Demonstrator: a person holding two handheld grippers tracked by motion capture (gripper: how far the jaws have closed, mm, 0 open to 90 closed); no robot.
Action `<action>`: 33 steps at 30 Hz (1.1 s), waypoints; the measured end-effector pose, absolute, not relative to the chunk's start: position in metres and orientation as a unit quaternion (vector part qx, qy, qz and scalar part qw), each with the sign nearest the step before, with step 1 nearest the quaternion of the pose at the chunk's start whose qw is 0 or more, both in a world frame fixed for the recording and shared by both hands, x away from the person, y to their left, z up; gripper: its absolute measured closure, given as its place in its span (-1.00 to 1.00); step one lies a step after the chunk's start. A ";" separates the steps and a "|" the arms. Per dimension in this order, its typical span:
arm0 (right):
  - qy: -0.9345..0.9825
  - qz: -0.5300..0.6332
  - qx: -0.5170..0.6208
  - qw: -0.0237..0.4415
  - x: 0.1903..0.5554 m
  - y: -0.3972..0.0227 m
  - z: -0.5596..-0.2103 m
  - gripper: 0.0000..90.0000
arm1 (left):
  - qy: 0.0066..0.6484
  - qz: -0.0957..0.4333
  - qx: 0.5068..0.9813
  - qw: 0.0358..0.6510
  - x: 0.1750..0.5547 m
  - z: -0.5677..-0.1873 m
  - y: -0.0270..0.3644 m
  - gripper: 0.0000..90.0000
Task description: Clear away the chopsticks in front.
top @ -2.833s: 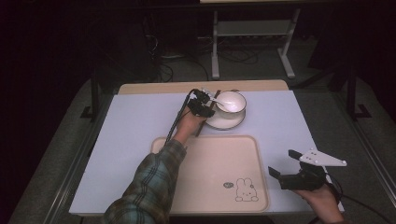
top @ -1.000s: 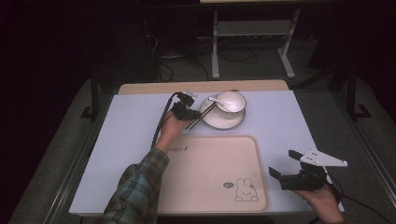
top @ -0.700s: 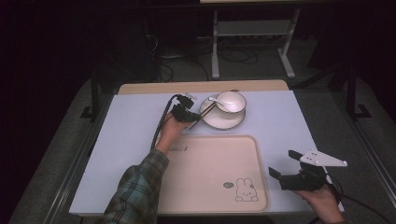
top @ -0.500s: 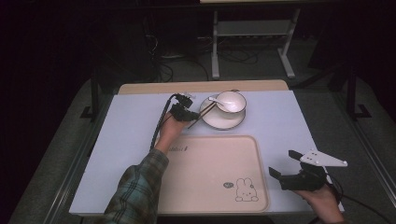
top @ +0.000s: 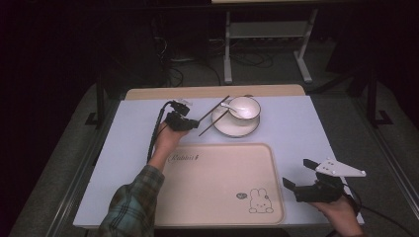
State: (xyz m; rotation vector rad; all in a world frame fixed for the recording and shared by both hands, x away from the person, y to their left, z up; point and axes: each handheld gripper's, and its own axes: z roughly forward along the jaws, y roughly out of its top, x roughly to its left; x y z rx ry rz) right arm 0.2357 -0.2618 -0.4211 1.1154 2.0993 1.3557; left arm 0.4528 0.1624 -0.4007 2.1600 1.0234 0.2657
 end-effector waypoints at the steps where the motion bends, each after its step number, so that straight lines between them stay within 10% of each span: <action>1: 0.752 0.485 0.398 0.201 0.236 -0.262 -0.421 -0.99 | 0.398 0.103 0.836 0.363 0.449 -0.400 0.167 0.89; 33: 0.754 0.482 0.398 0.200 0.238 -0.262 -0.423 -0.99 | 0.362 0.068 0.851 0.374 0.307 -0.406 0.232 0.89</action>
